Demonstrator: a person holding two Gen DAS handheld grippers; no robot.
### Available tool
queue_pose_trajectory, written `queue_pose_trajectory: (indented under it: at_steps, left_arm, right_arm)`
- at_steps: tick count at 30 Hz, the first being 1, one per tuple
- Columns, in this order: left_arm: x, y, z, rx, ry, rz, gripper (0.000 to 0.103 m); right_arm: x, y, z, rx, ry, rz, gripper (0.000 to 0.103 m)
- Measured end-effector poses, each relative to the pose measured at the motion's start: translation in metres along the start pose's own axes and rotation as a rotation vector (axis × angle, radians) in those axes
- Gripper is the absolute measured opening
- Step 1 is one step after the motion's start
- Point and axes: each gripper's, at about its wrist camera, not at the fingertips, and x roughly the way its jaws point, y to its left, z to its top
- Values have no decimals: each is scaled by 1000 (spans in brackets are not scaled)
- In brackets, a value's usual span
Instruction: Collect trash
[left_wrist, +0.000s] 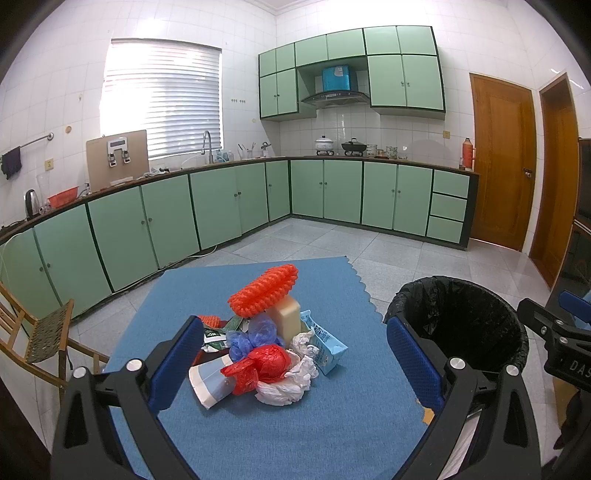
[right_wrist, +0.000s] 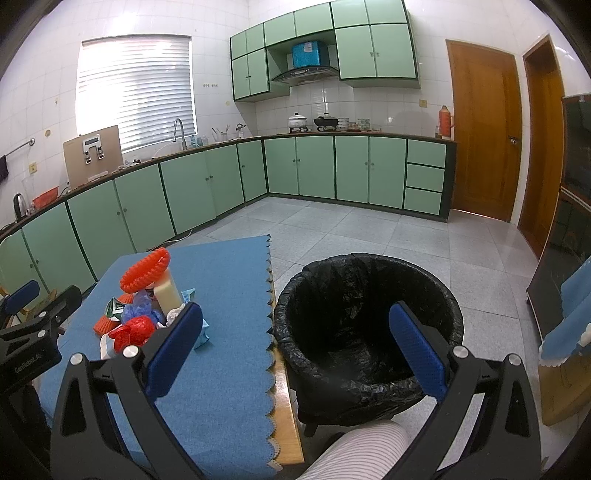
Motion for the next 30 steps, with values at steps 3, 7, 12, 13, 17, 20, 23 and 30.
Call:
queue_pose_trajectory:
  at_steps: [3, 7, 12, 13, 17, 20, 23, 30]
  left_arm:
    - [0, 0, 0, 0, 0, 0, 97]
    - [0, 0, 0, 0, 0, 0, 97]
    - [0, 0, 0, 0, 1, 1, 97]
    - [0, 0, 0, 0, 1, 0, 97]
    - [0, 0, 0, 1, 1, 0, 97]
    - [0, 0, 0, 0, 1, 1, 97]
    - [0, 0, 0, 1, 1, 0, 97]
    - [0, 0, 0, -1, 2, 0, 97]
  right_arm:
    - [0, 1, 0, 0, 2, 0, 98]
    - [-1, 2, -1, 0, 1, 0, 98]
    - [1, 0, 1, 0, 1, 0, 98]
    - [1, 0, 1, 0, 1, 1, 98]
    - [2, 0, 1, -1, 1, 0, 98]
    - [3, 1, 1, -1, 2, 0, 98]
    - [2, 0, 2, -1, 5, 0, 98]
    - [2, 0, 2, -1, 4, 1, 98]
